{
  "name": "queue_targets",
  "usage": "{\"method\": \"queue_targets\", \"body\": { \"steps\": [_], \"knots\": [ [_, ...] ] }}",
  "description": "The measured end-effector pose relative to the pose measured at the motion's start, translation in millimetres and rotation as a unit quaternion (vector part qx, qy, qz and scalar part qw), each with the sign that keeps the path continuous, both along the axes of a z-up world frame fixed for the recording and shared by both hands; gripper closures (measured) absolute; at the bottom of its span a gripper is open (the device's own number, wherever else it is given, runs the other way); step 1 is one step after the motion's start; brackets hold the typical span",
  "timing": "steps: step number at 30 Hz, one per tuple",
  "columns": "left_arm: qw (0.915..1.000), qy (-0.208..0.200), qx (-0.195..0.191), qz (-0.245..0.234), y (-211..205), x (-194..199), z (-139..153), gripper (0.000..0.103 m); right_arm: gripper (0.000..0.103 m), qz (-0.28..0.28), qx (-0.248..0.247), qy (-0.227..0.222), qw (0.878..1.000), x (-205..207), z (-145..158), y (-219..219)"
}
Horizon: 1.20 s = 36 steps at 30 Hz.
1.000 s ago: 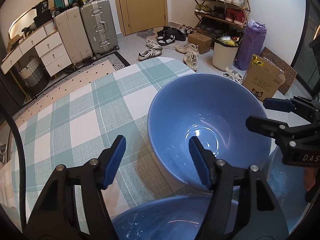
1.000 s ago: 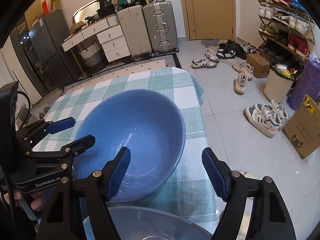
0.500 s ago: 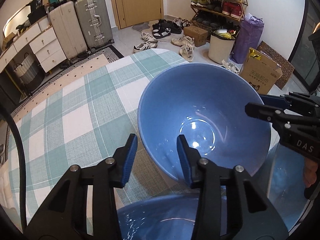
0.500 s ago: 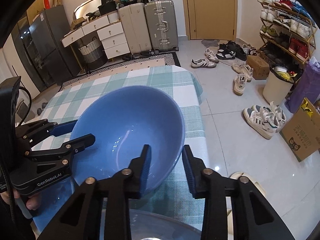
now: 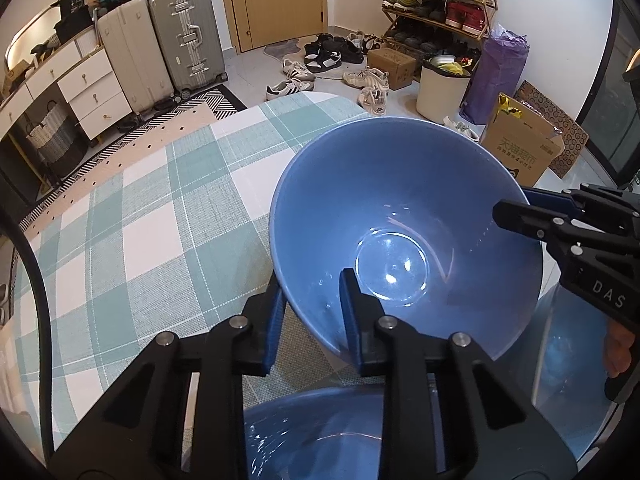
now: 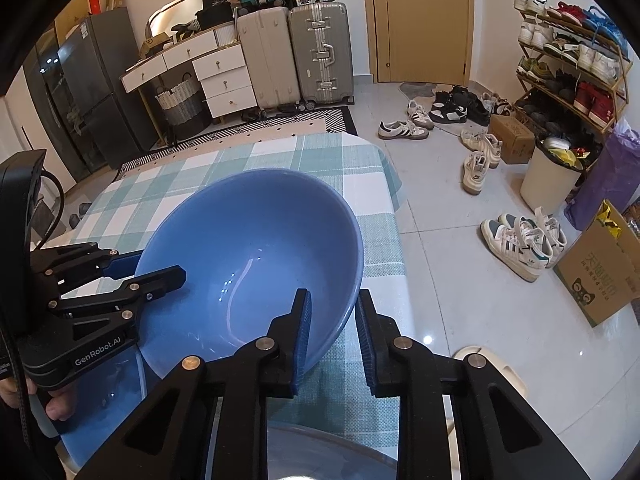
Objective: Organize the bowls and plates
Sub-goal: 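Lift and carry the blue bowl with the left tool while the right tool carries its bowl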
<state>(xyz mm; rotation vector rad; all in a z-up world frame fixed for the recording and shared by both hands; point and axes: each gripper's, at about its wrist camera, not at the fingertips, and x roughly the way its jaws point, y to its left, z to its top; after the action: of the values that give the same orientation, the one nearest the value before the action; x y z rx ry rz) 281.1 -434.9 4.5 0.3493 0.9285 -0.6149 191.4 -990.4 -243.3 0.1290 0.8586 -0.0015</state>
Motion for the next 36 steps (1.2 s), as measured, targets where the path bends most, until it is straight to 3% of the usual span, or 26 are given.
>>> {"method": "queue_targets", "body": {
  "steps": [18, 36],
  "knots": [
    [0.9983, -0.047, -0.034, 0.004, 19, -24, 46, 0.080, 0.080, -0.004, -0.012, -0.040, 0.999, -23, 30, 8],
    [0.9937, -0.093, -0.058, 0.023, 47, -76, 101, 0.080, 0.080, 0.002, -0.027, -0.079, 0.996, -56, 68, 36]
  ]
}}
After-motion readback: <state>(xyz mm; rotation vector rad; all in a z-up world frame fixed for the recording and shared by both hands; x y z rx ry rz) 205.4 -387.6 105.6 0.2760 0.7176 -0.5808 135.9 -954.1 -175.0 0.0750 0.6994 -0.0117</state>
